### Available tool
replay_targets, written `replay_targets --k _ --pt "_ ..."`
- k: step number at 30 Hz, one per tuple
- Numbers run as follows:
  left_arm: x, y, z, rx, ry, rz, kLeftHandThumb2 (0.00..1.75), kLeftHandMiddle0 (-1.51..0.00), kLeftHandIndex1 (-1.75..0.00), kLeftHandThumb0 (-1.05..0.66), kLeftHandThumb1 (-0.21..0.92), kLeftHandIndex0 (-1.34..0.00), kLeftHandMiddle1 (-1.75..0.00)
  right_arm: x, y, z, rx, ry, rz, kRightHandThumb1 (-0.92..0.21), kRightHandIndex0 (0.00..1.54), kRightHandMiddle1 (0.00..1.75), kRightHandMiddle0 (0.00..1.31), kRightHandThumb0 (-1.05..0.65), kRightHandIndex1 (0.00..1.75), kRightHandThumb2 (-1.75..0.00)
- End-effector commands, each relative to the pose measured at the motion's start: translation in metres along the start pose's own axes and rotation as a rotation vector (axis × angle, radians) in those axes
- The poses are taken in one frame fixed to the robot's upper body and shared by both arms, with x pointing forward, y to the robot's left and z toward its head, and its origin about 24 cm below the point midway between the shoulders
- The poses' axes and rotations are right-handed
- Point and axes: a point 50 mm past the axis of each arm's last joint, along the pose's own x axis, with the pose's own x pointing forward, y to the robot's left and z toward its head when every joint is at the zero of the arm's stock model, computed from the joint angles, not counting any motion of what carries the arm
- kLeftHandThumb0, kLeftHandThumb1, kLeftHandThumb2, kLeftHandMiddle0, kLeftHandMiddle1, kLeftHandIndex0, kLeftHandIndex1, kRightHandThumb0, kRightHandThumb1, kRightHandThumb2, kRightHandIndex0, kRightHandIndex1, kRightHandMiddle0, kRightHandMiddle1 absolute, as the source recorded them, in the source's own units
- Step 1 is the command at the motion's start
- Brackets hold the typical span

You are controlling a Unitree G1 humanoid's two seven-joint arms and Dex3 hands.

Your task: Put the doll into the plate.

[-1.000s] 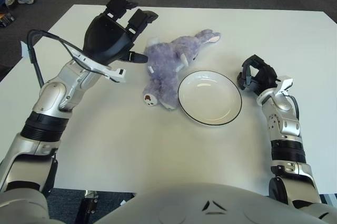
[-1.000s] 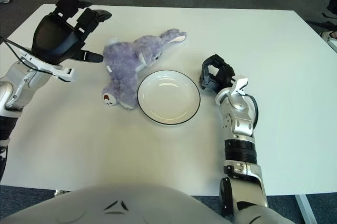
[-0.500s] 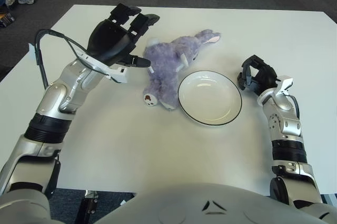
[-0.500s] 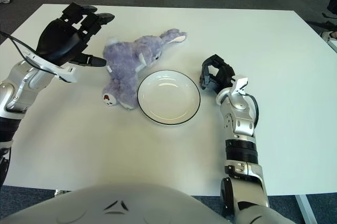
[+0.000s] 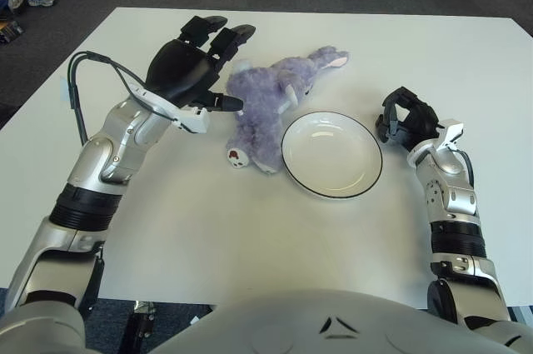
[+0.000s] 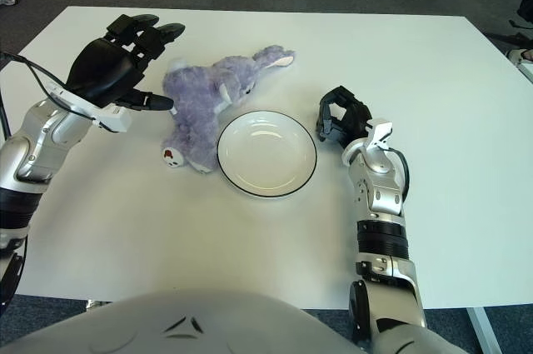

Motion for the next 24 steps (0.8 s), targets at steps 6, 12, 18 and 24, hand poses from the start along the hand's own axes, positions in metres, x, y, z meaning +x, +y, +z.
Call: replay_targets --k 6,12,18,24 --pt "-0.0064 -0.0037 -0.0010 -0.011 0.018 -0.048 0.56 -0.03 -0.18 -1.03 0.92 0.00 -0.27 -0.0027 -0.0025 -0.0079 0.004 0.043 -0.002 -0.45 1.24 1.75 0.52 -0.44 1.75 -1.16" --pt "-0.0057 -0.0062 0.0004 -0.052 0.039 -0.096 0.52 -0.03 -0.14 -1.03 0.92 0.00 -0.25 -0.0030 -0.0029 -0.0078 -0.001 0.046 -0.001 -0.44 1.24 1.75 0.52 -0.44 1.75 -1.16" --pt "-0.0058 -0.0069 0.0030 -0.066 0.034 -0.128 0.48 -0.04 -0.09 -1.01 0.92 0.00 -0.24 -0.0031 -0.0032 -0.0078 -0.006 0.046 -0.003 -0.45 1.22 1.75 0.51 -0.44 1.75 -1.16" --pt "-0.0065 -0.0071 0.0045 -0.066 0.036 -0.165 0.49 -0.05 -0.05 -1.01 0.92 0.00 -0.24 -0.0032 -0.0033 -0.0078 -0.008 0.047 -0.005 -0.47 1.20 1.75 0.50 -0.44 1.75 -1.13"
